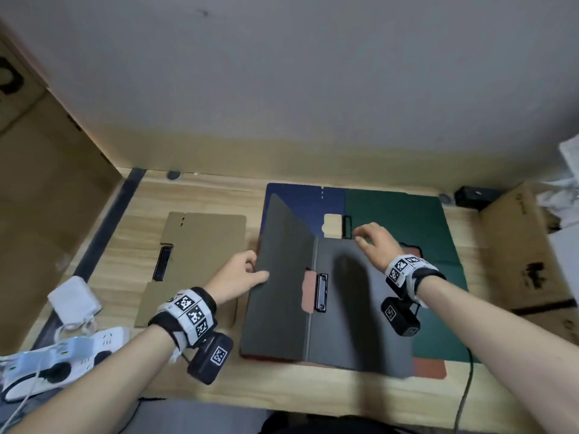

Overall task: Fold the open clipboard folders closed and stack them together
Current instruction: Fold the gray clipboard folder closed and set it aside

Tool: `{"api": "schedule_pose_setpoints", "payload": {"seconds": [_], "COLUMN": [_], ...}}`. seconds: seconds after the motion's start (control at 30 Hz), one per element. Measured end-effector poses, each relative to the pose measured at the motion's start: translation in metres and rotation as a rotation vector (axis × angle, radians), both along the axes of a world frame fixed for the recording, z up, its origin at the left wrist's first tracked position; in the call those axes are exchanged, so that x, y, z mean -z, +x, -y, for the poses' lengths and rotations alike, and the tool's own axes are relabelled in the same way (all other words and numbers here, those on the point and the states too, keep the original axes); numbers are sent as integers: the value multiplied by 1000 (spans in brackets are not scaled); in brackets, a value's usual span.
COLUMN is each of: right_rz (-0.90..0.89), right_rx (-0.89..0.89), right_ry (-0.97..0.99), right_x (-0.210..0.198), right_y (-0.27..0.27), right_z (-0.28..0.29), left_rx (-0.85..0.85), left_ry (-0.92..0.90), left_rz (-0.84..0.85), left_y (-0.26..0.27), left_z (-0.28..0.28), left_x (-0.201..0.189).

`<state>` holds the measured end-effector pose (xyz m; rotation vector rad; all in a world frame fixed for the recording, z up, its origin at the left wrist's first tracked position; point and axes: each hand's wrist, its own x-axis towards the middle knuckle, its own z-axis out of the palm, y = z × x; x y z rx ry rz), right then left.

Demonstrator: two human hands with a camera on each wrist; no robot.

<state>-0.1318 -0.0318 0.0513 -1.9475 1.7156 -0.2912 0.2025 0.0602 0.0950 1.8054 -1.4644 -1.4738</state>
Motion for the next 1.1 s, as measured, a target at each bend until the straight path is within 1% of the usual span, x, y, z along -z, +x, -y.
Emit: {"api": "schedule_pose_setpoints", "payload": {"seconds": [0.07,0.2,0.27,0.33,0.4,0.47,0.53,0.67,0.73,0.8,0.87,0.93,1.03,1.1], "right_rz": [-6,-12,23,106,212,274,290,205,154,94,62,52,125,186], "right_rx": [-20,-31,-15,38,136,247,325,237,234,251,265,322,390,420], "right_ry": [10,22,47,110,177,241,289,296,296,298,319,343,346,387], "right_x": [-9,-25,-28,-28,-29,-24,-14,14,32,53,68,79,89,92], "right_y": [-10,-25,-32,-40,-48,-58,-70,-90,-99,-106,-108,-109,-107,-105], "right_z": [-17,-49,-61,-69,-71,-69,-67,-68,-69,-68,-70,-71,-70,-67], "left_rx": [102,188,240,268,297,305,262,161,116,59,-30,-129,-264,-361], "left_ry": [-91,-235,-222,-160,-135,-121,-87,32,120,206,264,326,397,386], "left_rz": [1,-20,-36,-75,-47,18,76,193,242,255,248,212,120,66], "left_y": [-19,-71,-98,-120,-137,-148,-152,-151,-149,-150,-153,-160,-165,-164], "left_z": [-3,-7,-7,-4,1,7,12,9,6,1,-2,-3,1,1], "left_x": [-10,-17,-17,-14,-6,6,24,61,79,92,103,111,120,124]}}
